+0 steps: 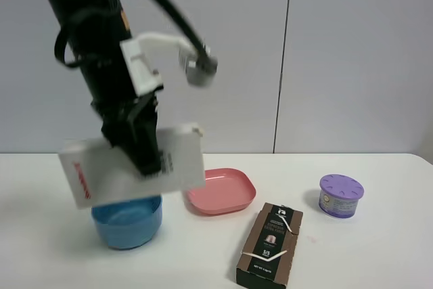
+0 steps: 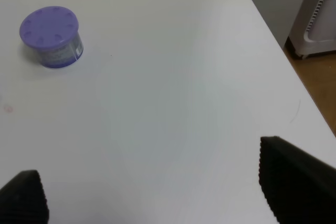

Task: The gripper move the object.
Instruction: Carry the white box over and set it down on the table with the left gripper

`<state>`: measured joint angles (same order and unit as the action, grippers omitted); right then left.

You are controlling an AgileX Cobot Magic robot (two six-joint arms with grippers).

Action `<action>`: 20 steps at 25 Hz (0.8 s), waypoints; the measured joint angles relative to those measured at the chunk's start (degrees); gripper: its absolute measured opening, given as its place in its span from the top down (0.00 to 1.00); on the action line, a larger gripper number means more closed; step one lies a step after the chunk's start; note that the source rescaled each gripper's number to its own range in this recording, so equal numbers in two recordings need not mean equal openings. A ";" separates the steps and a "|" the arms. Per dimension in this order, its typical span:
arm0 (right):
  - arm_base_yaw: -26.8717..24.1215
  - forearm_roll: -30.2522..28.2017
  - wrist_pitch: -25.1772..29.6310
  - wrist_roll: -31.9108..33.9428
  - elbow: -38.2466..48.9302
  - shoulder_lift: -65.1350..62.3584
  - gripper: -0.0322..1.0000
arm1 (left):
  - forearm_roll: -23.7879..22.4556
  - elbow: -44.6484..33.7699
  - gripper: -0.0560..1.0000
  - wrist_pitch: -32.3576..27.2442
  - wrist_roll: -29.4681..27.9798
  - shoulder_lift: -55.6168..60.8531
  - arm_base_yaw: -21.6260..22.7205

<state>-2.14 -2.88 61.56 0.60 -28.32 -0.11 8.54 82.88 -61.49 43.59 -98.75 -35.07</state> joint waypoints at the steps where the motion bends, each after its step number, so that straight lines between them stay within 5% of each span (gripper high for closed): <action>1: 0.00 0.00 0.00 0.00 0.00 0.00 0.00 | -0.57 3.62 0.95 -0.74 0.00 -0.16 0.37; 13: 0.00 0.00 0.00 0.00 0.00 0.00 0.00 | -3.81 51.65 0.95 -7.71 2.18 -20.10 3.17; 17: 0.00 0.00 0.00 0.00 0.00 0.00 0.00 | -3.94 56.91 0.95 -4.95 5.73 -24.62 2.87; 20: 0.00 0.00 0.00 0.00 0.00 0.00 0.00 | -4.74 57.32 0.95 -1.64 15.61 -26.57 2.71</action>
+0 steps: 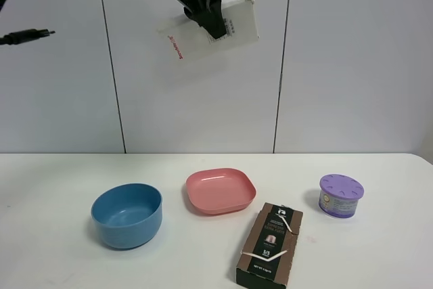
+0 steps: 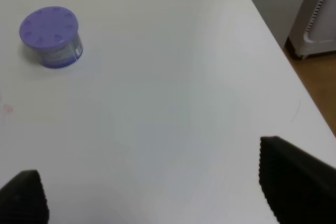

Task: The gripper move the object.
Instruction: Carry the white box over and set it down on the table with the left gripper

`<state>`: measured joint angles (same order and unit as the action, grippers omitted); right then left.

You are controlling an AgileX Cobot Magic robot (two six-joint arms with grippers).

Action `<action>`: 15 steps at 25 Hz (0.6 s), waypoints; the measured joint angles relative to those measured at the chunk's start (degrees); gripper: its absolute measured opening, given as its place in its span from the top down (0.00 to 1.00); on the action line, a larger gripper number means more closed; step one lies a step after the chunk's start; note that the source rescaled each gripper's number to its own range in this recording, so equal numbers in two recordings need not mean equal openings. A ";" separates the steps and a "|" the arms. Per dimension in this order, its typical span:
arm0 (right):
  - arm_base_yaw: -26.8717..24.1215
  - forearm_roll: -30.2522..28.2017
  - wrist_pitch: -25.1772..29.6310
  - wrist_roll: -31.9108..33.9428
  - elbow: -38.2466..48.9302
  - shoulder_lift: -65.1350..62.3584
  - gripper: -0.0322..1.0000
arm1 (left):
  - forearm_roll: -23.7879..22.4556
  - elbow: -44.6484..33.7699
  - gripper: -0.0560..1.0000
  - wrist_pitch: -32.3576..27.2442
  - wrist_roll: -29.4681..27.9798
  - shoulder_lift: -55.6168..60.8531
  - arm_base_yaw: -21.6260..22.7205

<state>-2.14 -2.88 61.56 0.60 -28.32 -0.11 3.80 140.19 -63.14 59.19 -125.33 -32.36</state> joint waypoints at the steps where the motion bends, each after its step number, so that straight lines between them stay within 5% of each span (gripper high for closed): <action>1: 0.00 0.00 0.00 0.00 0.00 0.00 0.00 | -0.18 0.13 0.95 0.47 3.21 -0.81 0.00; 4: 0.00 0.00 0.00 0.00 0.00 0.00 0.00 | -0.35 0.25 0.95 2.38 9.41 -3.93 0.00; 15: 0.00 0.00 0.00 0.00 0.00 0.00 0.00 | 6.31 0.25 0.95 9.54 14.94 -16.49 4.98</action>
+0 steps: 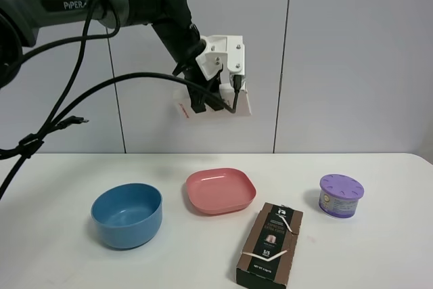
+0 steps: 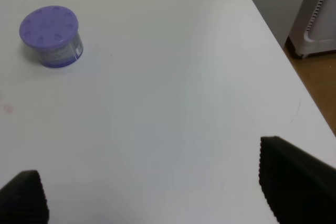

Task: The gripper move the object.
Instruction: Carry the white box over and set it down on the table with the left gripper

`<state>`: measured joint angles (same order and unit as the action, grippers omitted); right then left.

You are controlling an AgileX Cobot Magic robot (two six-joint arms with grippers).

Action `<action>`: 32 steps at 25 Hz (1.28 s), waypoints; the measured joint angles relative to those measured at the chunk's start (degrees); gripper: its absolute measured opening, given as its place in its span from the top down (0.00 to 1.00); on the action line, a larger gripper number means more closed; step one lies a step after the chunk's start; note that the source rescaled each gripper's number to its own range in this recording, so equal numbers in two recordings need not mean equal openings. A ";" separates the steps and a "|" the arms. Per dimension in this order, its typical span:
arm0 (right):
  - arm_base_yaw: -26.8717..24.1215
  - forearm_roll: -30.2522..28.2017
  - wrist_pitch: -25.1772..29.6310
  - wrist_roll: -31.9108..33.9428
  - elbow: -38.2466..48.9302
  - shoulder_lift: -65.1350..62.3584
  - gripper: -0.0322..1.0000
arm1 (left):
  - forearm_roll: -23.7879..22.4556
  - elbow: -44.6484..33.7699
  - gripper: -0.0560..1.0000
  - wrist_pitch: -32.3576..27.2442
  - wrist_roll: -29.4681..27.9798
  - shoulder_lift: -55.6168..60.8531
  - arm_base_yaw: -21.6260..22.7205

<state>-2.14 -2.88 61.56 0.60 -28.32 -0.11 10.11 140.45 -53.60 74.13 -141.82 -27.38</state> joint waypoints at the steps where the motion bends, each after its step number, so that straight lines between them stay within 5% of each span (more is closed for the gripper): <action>1: 0.00 0.00 0.00 0.00 0.00 0.00 0.00 | 0.77 0.00 0.95 0.47 0.44 -0.92 0.25; 9: 0.00 0.00 0.00 0.00 0.00 0.00 0.00 | 5.87 0.00 0.95 5.72 2.74 -6.11 0.80; 27: 0.00 0.00 0.00 0.00 0.00 0.00 0.00 | 6.79 0.00 0.94 9.77 8.97 -12.16 1.24; 32: 0.00 0.00 0.00 0.00 0.00 0.00 0.00 | 8.56 0.02 0.52 11.42 8.97 -12.16 1.64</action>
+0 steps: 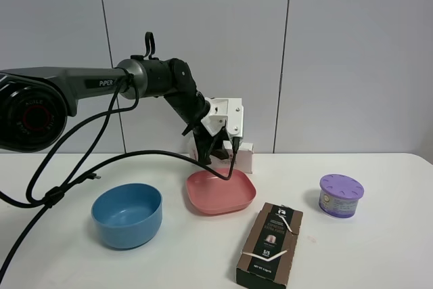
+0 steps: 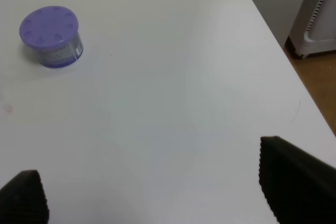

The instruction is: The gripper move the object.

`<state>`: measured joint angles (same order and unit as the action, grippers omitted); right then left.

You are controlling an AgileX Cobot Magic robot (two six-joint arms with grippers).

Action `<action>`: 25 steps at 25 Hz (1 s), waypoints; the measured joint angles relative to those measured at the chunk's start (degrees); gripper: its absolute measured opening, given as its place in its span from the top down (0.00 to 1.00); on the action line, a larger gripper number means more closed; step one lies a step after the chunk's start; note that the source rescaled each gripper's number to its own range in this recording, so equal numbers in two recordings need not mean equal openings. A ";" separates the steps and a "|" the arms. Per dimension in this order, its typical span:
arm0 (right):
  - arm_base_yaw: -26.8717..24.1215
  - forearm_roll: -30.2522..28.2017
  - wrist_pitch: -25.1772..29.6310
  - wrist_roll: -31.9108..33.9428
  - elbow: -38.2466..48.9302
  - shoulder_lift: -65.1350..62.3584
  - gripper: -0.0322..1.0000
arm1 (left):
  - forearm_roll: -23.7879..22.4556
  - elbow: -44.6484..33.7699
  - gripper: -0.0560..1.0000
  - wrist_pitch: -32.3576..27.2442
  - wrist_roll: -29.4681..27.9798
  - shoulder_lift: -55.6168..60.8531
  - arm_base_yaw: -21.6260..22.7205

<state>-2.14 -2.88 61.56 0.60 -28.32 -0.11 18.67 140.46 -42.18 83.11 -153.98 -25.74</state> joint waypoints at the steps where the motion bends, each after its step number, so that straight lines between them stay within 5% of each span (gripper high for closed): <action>1: 0.00 0.00 0.00 0.00 0.00 0.00 0.00 | 0.14 0.00 0.46 0.37 0.00 0.00 0.00; 12: 0.00 0.00 0.00 0.00 0.00 0.00 0.00 | 0.33 0.00 0.34 0.55 -3.40 1.15 0.00; 16: 0.00 0.00 0.00 0.00 0.00 0.00 0.00 | -2.59 0.00 0.33 -4.87 -14.26 5.36 0.04; 21: 0.00 0.00 0.00 0.00 0.00 0.00 0.00 | -14.57 0.05 0.33 -16.28 -34.88 13.78 -0.23; 25: 0.00 0.00 0.00 0.00 0.00 0.00 0.00 | -20.91 0.12 0.32 -25.99 -44.20 18.97 -0.22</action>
<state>-2.14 -2.88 61.56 0.60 -28.32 -0.11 -2.24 140.58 -68.17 38.90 -135.01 -25.96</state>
